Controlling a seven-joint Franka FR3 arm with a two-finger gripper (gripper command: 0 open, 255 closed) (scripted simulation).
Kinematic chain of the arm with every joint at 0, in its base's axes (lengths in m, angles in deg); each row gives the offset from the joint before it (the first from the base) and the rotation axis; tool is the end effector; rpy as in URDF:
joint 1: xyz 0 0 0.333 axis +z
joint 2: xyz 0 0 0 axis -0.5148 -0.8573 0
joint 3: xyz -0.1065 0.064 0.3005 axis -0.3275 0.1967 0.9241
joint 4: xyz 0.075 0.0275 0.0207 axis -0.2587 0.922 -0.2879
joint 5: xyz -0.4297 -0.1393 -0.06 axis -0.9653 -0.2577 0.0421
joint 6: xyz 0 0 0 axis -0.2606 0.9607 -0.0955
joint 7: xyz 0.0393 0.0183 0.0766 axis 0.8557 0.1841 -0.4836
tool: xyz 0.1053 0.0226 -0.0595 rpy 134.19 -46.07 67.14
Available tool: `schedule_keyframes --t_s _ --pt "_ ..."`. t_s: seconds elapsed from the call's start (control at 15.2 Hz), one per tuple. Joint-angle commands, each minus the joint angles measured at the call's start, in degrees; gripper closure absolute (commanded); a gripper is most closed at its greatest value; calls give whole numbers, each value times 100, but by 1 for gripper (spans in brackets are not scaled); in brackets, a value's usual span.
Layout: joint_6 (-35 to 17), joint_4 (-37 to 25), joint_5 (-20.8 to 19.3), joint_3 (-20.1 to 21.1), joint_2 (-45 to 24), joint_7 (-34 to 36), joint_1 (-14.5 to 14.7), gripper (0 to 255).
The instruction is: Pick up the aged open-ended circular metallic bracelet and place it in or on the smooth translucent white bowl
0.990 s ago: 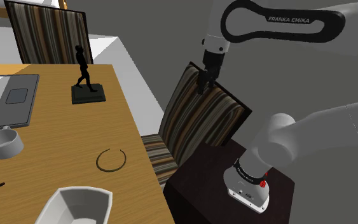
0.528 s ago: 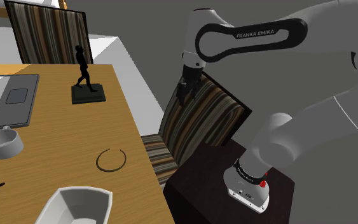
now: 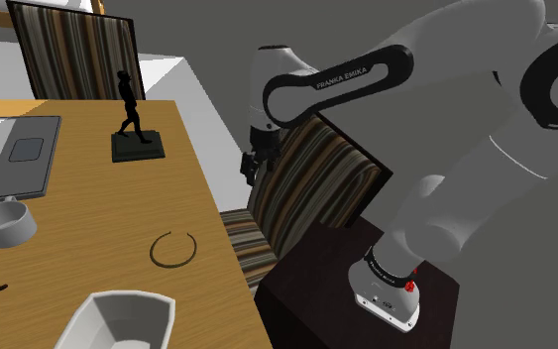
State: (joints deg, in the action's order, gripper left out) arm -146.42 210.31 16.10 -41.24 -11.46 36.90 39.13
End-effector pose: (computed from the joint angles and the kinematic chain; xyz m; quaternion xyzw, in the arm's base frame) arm 0.4783 0.1397 0.3299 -0.9970 -0.0381 0.0670 0.0086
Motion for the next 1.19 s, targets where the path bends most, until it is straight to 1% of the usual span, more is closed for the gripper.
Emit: schedule_keyframes --t_s 0.0,0.33,0.59,0.86,1.12 --pt "-305 -139 -21 90 -433 118 50 0" --pt "-878 -645 -176 266 -1510 459 198 0" --pt "-1215 -1178 -371 332 -2386 745 357 0" --pt "-1435 -1824 -580 331 -3263 1009 561 0" --pt "-1539 -2588 -760 289 -4140 1226 795 0"
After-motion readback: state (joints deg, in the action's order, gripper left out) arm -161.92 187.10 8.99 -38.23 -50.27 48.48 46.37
